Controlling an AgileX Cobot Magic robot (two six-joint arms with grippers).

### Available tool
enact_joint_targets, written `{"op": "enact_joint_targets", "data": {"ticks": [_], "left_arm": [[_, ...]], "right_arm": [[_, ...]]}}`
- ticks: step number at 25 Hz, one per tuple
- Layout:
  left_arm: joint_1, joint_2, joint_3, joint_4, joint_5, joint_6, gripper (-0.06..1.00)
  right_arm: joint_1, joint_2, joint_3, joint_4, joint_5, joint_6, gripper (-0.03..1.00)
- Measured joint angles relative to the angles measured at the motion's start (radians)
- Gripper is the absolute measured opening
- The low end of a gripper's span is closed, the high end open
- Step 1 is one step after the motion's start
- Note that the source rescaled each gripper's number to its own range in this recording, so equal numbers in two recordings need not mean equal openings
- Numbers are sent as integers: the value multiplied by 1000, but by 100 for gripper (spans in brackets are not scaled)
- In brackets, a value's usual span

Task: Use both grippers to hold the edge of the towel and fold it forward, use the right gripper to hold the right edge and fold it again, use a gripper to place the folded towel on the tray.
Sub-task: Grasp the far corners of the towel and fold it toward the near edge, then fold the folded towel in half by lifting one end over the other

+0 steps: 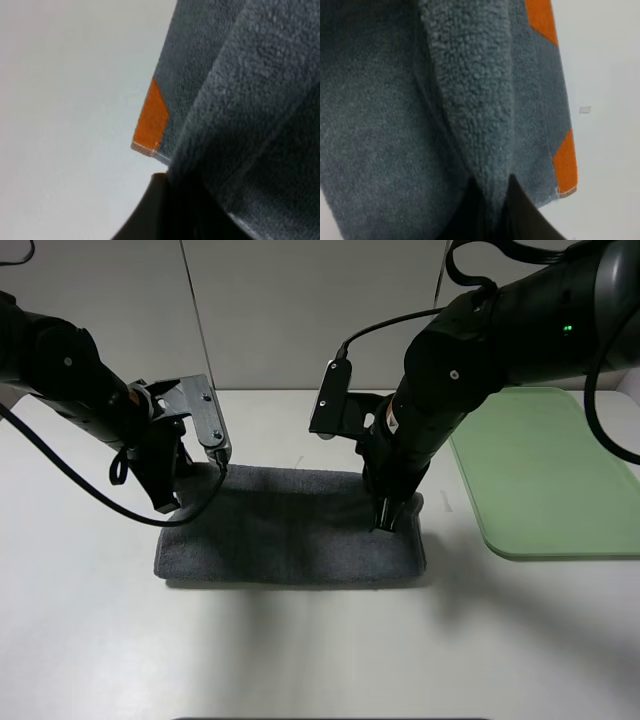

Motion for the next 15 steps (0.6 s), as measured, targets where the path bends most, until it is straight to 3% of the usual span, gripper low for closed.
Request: {"op": "enact_joint_targets", "data": {"ticks": [5, 6, 7, 9, 10, 12, 15], "left_arm": [[3, 0, 0, 2, -4, -15, 18], [3, 0, 0, 2, -9, -30, 26], [3, -1, 0, 3, -15, -59, 36], [3, -3, 0, 3, -34, -142, 67], [3, -3, 0, 3, -48, -182, 80], [3, -2, 0, 3, -64, -251, 92], [3, -2, 0, 4, -73, -278, 98]], "right_arm": [[0, 0, 0, -15, -35, 6, 2], [0, 0, 0, -16, -38, 17, 9], [0, 0, 0, -19, -38, 34, 26], [0, 0, 0, -35, -33, 75, 70], [0, 0, 0, -57, -30, 83, 82], [-1, -1, 0, -92, -26, 94, 93], [-3, -1, 0, -103, -23, 100, 99]]}}
